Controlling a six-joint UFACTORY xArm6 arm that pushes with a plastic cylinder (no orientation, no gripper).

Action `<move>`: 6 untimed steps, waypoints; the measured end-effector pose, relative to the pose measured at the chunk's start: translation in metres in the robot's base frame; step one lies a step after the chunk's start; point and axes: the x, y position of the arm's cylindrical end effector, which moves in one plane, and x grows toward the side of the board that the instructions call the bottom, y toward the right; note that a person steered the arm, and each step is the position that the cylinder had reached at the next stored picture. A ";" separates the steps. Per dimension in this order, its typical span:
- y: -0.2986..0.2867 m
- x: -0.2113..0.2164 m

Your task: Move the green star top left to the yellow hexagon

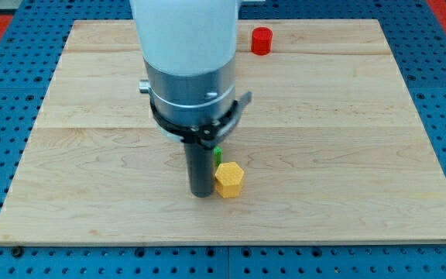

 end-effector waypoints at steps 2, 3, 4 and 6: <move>0.143 -0.004; 0.106 -0.003; 0.003 0.004; -0.010 -0.055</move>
